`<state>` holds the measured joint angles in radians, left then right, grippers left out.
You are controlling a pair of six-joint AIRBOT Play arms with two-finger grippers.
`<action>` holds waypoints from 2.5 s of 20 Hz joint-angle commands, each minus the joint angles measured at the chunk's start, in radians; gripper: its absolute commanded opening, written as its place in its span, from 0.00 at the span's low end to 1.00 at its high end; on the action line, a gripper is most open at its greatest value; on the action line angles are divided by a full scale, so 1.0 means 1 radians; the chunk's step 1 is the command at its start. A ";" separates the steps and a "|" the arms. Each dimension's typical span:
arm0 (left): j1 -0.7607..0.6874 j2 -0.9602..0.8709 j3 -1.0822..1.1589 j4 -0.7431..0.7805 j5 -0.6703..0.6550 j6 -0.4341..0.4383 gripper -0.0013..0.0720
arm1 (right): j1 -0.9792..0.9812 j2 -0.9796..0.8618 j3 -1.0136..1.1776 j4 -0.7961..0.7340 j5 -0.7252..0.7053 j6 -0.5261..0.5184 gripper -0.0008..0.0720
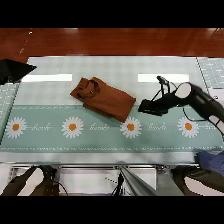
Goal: Fold the shirts.
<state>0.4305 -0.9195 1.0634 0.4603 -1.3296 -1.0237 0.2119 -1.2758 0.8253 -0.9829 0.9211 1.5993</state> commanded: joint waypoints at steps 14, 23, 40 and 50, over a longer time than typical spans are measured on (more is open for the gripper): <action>-0.001 -0.019 0.000 0.009 0.003 -0.003 0.05 | 0.163 0.044 -0.018 0.608 -0.431 -0.341 0.05; -0.127 -0.160 0.000 0.009 0.063 0.037 0.05 | -0.419 0.541 0.390 -0.109 0.425 0.199 0.05; -0.173 -0.194 0.002 0.008 0.138 0.160 0.05 | -1.193 0.655 0.419 -1.012 0.935 -0.012 0.05; -0.173 -0.194 0.005 0.008 0.322 0.160 0.05 | -1.258 0.667 0.419 -1.211 0.935 -0.089 0.05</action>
<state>0.2581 -1.1137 1.0664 0.4675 -1.0664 -0.8642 -1.0386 -0.6159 1.2434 -2.1044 1.8526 1.5398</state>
